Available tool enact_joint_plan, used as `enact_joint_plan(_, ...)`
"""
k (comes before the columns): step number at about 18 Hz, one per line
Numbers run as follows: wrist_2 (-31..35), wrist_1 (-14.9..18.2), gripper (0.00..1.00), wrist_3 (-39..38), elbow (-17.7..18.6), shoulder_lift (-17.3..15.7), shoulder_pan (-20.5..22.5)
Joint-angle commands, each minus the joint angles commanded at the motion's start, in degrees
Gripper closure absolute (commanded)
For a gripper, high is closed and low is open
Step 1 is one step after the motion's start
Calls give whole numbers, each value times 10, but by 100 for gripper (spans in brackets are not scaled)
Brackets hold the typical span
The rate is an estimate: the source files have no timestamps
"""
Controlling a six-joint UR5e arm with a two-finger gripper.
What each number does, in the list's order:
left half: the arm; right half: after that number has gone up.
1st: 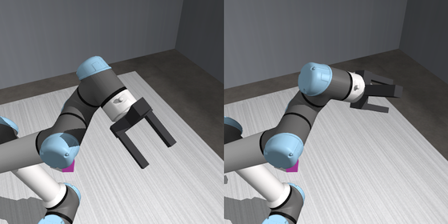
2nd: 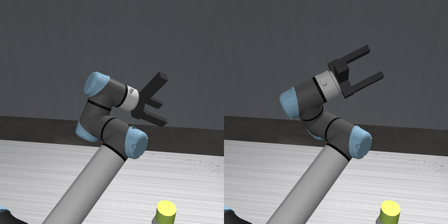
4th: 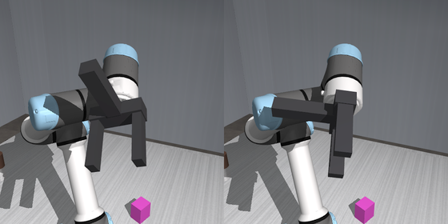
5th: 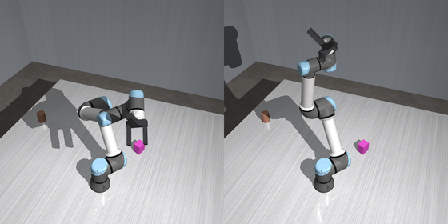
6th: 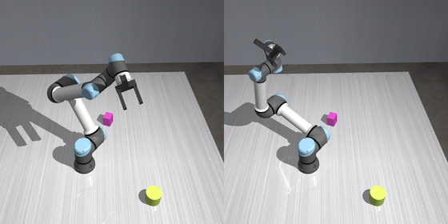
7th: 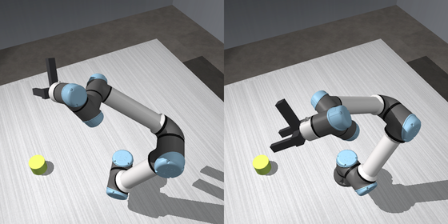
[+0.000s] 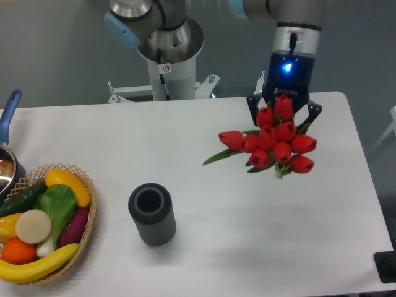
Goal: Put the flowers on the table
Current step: 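Lower the held tulip bouquet onto the table surface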
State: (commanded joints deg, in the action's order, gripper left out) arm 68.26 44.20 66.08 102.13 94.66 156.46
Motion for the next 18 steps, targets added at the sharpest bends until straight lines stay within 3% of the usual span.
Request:
enact_joint_plan(3, 78, 11, 64, 50, 13, 6, -26)
enact_joint_plan(9, 172, 11, 64, 132, 54, 15, -38)
enact_joint_plan(13, 265, 32, 64, 203, 81, 29, -53)
enact_joint_plan(18, 323, 47, 64, 208, 101, 41, -78)
